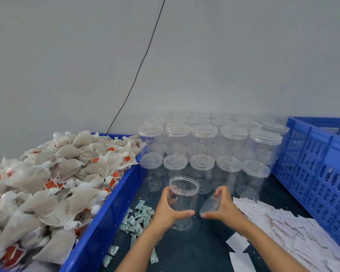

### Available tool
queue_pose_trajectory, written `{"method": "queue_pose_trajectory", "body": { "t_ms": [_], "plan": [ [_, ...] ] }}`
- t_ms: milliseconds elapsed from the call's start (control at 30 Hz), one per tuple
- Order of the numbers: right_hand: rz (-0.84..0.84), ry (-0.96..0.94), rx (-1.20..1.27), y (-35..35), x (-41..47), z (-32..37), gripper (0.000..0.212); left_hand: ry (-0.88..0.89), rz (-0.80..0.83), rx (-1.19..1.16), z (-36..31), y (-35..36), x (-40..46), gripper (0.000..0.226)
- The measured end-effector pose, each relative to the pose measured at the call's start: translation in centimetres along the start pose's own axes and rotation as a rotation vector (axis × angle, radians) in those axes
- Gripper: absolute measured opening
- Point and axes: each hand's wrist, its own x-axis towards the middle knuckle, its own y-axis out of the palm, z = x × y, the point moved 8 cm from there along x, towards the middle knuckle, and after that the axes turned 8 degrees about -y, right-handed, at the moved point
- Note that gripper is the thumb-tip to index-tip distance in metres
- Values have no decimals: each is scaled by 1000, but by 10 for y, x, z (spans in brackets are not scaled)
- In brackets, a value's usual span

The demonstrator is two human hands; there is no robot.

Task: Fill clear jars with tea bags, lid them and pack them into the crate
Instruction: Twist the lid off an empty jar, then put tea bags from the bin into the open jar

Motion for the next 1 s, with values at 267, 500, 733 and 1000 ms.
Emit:
{"method": "queue_pose_trajectory", "body": {
  "t_ms": [267, 500, 733, 1000],
  "plan": [
    [17, 57, -278, 14, -5, -26, 69, -55, -16, 78, 10, 0, -3, 89],
    [36, 92, -372, -7, 14, 16, 77, -262, 36, 450, -30, -12, -36, 113],
    [-138, -234, -188, -4, 53, 161, 18, 74, -258, 833, -141, -81, -83, 66],
    [61, -254, 15, 125, 92, 225, 12, 50, -758, 993, -173, -242, -72, 46]
  ]
}}
